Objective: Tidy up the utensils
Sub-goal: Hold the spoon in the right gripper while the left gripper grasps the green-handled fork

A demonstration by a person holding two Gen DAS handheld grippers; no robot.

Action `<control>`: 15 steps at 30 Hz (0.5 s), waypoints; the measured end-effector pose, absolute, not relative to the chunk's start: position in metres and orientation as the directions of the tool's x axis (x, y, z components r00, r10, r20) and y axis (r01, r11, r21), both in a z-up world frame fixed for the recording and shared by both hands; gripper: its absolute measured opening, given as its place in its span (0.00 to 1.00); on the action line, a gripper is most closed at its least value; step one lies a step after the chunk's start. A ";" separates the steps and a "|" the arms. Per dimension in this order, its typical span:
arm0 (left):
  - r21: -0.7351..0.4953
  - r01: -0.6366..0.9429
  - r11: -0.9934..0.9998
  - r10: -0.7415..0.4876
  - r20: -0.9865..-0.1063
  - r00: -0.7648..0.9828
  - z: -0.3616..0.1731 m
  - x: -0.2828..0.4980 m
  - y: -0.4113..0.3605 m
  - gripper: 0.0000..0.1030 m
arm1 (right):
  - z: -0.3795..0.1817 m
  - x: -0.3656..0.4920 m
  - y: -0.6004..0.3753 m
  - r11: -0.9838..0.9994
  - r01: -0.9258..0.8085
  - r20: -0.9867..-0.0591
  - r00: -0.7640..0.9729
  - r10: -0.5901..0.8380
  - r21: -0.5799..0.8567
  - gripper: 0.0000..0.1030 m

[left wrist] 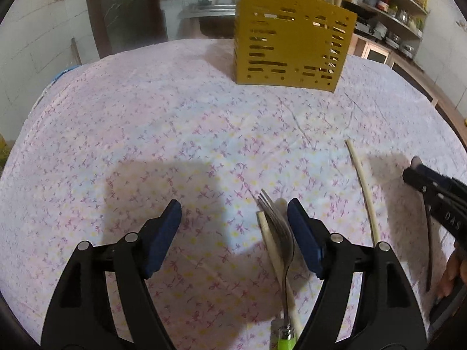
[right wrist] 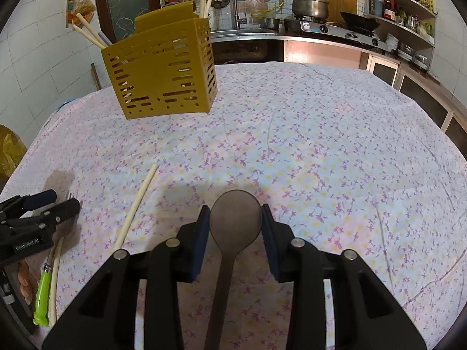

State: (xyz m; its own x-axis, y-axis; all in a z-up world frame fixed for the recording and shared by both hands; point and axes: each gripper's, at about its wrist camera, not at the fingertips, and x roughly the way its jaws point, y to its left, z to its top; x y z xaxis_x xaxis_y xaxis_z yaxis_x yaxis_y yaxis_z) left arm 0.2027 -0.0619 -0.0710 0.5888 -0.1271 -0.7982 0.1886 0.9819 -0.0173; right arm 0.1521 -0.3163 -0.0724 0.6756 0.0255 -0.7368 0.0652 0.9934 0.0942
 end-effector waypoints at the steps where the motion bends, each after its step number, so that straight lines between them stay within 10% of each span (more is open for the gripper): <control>1: -0.024 0.183 0.983 -0.131 -0.792 0.597 -0.069 0.199 -0.058 0.71 | -0.073 0.152 -0.318 0.993 0.068 -0.737 0.675 0.026 0.098 0.34; 15: -0.056 0.054 0.997 -0.077 -0.808 0.584 -0.068 0.206 -0.015 0.73 | -0.074 0.152 -0.317 0.994 0.054 -0.740 0.671 0.037 0.099 0.34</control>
State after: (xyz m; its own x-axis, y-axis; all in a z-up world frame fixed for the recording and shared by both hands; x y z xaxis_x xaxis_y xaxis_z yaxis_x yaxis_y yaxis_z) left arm 0.2062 -0.0145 -0.0677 0.5842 -0.0774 -0.8079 0.0542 0.9969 -0.0563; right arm 0.1524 -0.3173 -0.0738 0.6714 0.0375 -0.7402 0.0542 0.9936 0.0995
